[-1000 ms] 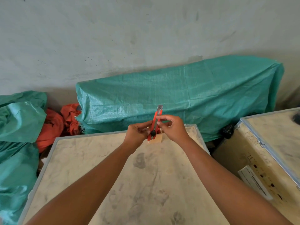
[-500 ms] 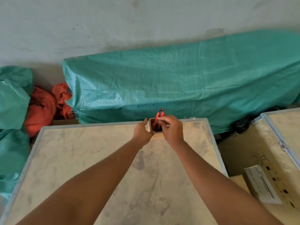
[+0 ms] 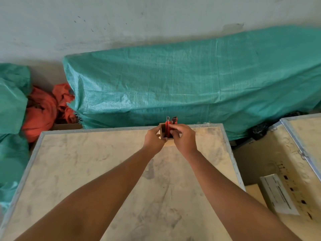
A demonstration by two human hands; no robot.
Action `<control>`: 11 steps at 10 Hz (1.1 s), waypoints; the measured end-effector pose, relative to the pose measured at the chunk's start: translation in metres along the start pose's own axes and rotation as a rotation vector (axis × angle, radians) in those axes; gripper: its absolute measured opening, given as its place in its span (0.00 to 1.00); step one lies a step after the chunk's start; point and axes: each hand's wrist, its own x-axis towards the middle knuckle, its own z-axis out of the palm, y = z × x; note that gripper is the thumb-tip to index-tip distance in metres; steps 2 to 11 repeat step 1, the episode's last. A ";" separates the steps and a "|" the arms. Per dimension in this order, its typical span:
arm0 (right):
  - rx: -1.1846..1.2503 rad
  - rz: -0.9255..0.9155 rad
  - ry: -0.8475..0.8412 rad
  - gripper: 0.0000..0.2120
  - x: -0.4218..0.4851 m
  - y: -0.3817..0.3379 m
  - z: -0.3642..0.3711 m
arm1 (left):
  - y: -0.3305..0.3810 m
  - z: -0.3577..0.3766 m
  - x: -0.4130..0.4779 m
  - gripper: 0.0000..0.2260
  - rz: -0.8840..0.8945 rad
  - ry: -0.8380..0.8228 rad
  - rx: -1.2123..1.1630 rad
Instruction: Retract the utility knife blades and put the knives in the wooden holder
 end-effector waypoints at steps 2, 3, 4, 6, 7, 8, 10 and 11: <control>0.073 0.017 0.043 0.15 0.000 -0.010 -0.009 | 0.014 0.000 -0.007 0.29 0.044 0.014 -0.013; 0.073 0.017 0.043 0.15 0.000 -0.010 -0.009 | 0.014 0.000 -0.007 0.29 0.044 0.014 -0.013; 0.073 0.017 0.043 0.15 0.000 -0.010 -0.009 | 0.014 0.000 -0.007 0.29 0.044 0.014 -0.013; 0.073 0.017 0.043 0.15 0.000 -0.010 -0.009 | 0.014 0.000 -0.007 0.29 0.044 0.014 -0.013; 0.073 0.017 0.043 0.15 0.000 -0.010 -0.009 | 0.014 0.000 -0.007 0.29 0.044 0.014 -0.013; 0.073 0.017 0.043 0.15 0.000 -0.010 -0.009 | 0.014 0.000 -0.007 0.29 0.044 0.014 -0.013; 0.073 0.017 0.043 0.15 0.000 -0.010 -0.009 | 0.014 0.000 -0.007 0.29 0.044 0.014 -0.013; 0.073 0.017 0.043 0.15 0.000 -0.010 -0.009 | 0.014 0.000 -0.007 0.29 0.044 0.014 -0.013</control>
